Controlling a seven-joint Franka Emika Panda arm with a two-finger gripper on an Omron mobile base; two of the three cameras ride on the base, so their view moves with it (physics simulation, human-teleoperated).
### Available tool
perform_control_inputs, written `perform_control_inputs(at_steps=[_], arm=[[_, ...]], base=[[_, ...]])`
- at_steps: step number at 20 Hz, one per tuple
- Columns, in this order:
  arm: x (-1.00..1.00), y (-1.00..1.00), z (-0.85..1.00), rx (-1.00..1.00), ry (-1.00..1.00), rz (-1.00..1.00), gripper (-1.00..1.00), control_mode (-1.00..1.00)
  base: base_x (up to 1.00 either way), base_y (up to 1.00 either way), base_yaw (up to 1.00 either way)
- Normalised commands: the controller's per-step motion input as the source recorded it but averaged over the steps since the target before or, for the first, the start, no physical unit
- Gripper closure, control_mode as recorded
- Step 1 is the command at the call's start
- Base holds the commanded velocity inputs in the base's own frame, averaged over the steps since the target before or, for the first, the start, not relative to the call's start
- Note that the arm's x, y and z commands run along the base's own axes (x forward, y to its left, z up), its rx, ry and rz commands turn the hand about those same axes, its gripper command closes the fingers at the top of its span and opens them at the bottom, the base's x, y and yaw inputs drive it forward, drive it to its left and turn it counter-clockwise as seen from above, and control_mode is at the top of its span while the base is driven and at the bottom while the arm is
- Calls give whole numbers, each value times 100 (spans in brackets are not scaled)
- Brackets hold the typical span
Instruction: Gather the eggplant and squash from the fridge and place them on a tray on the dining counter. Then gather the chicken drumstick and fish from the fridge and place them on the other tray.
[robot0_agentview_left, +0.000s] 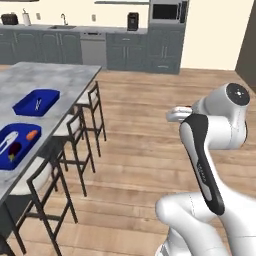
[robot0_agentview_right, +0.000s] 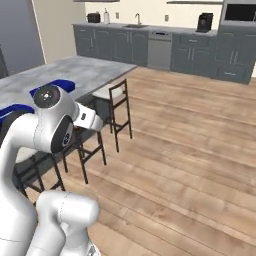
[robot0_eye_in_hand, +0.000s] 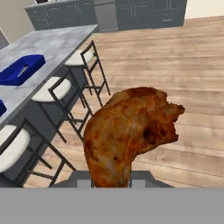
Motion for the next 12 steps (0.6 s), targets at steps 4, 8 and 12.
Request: perform_control_inputs(at_steps=[4, 8, 12], arm=[[0, 0, 0, 0, 0, 0, 100, 100], [0, 0, 0, 0, 0, 0, 100, 100], [0, 0, 0, 0, 0, 0, 100, 100]], base=[[100, -54, 34], [100, -62, 36], [100, -67, 39]])
